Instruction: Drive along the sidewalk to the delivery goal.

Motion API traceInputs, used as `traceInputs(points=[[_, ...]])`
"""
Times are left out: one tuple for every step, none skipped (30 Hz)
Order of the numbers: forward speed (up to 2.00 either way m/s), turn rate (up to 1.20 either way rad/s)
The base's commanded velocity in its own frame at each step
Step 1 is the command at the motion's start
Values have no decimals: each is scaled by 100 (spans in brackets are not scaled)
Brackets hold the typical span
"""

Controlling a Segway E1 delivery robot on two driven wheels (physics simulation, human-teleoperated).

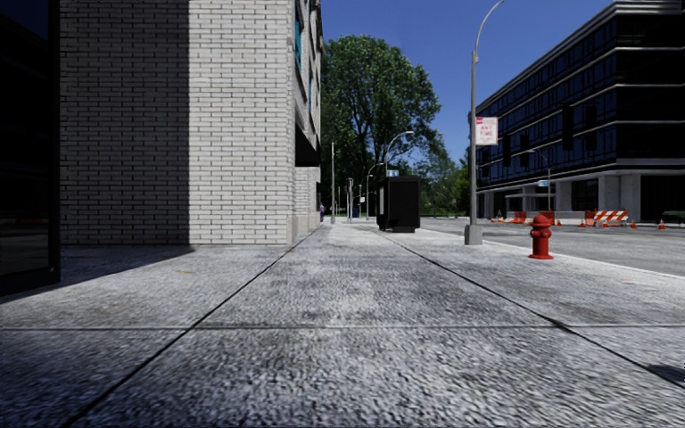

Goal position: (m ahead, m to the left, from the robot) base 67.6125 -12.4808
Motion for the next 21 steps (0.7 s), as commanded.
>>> traceInputs(points=[[200,0],[200,0],[200,0],[200,0],[200,0],[200,0],[200,0],[200,0],[200,0],[200,0],[200,0],[200,0],[200,0],[200,0],[200,0],[200,0],[200,0],[200,0],[200,0],[200,0],[200,0]])
